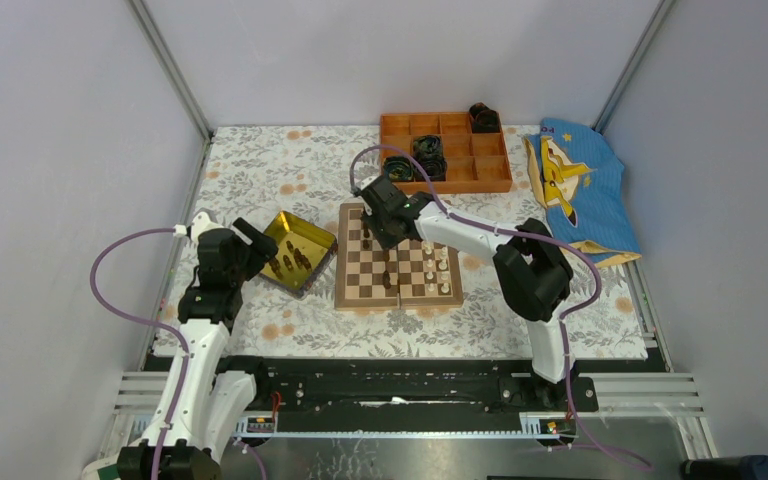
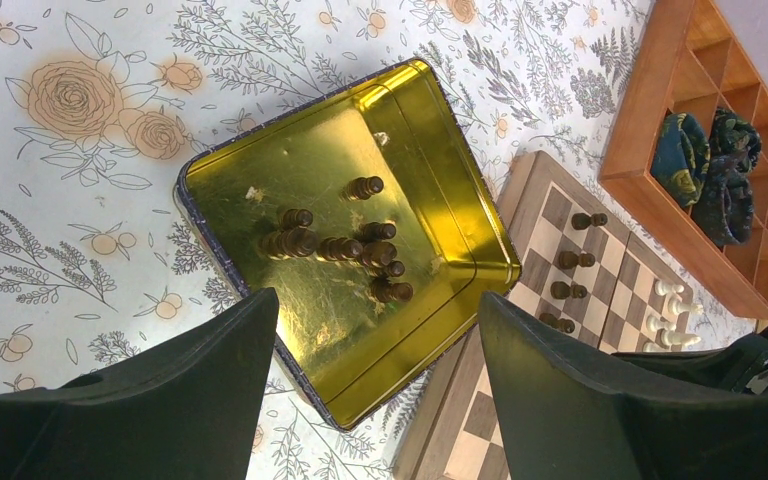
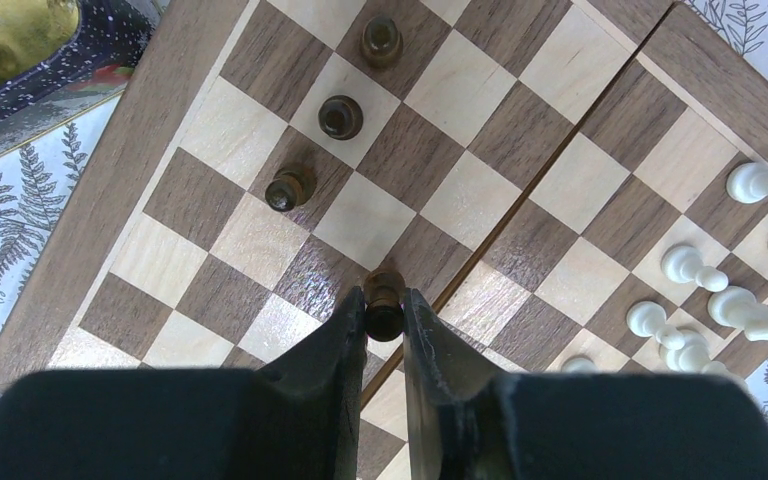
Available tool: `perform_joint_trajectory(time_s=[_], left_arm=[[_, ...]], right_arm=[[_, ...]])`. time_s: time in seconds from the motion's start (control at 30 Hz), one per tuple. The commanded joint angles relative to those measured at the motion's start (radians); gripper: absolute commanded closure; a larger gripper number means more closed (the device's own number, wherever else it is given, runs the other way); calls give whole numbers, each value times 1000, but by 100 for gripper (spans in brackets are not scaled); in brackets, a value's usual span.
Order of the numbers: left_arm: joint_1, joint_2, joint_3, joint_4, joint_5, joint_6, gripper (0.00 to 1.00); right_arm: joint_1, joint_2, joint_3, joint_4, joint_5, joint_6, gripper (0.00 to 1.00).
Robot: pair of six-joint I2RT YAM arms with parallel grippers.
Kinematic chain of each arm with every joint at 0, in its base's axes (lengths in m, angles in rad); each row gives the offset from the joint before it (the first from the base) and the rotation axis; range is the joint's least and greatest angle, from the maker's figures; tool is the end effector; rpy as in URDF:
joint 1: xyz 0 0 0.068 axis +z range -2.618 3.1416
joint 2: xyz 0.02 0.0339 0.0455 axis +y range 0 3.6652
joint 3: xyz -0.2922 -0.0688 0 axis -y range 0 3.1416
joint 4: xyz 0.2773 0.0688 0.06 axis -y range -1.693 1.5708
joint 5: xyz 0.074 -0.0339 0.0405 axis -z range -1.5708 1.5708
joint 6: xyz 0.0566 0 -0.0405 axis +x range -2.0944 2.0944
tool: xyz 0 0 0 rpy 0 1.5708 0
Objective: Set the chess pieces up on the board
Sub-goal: Pick up the chess piece from the chessboard.
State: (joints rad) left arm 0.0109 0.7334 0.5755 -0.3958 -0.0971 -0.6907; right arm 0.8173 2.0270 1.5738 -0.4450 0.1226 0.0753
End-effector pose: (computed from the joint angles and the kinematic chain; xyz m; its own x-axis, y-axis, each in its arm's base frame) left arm 0.1970 0.0076 0.2562 -0.3459 -0.6379 -0.6881 -0.4069 0.7628 -0.5026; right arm 0.3508 0.3639 0.2065 -0.5842 -0.5136 -0.6284 -0.6295 0.7755 -0.0485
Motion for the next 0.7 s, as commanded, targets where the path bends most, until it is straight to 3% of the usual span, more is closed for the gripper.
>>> perform_joint_trajectory(time_s=[0.0, 0.67], left_arm=[[-6, -15, -13, 44, -11, -6, 19], [-6, -11, -10, 41, -23, -5, 19]], right_arm=[[-6, -79, 46, -16, 20, -22, 84], [58, -90, 88, -19, -9, -45, 84]])
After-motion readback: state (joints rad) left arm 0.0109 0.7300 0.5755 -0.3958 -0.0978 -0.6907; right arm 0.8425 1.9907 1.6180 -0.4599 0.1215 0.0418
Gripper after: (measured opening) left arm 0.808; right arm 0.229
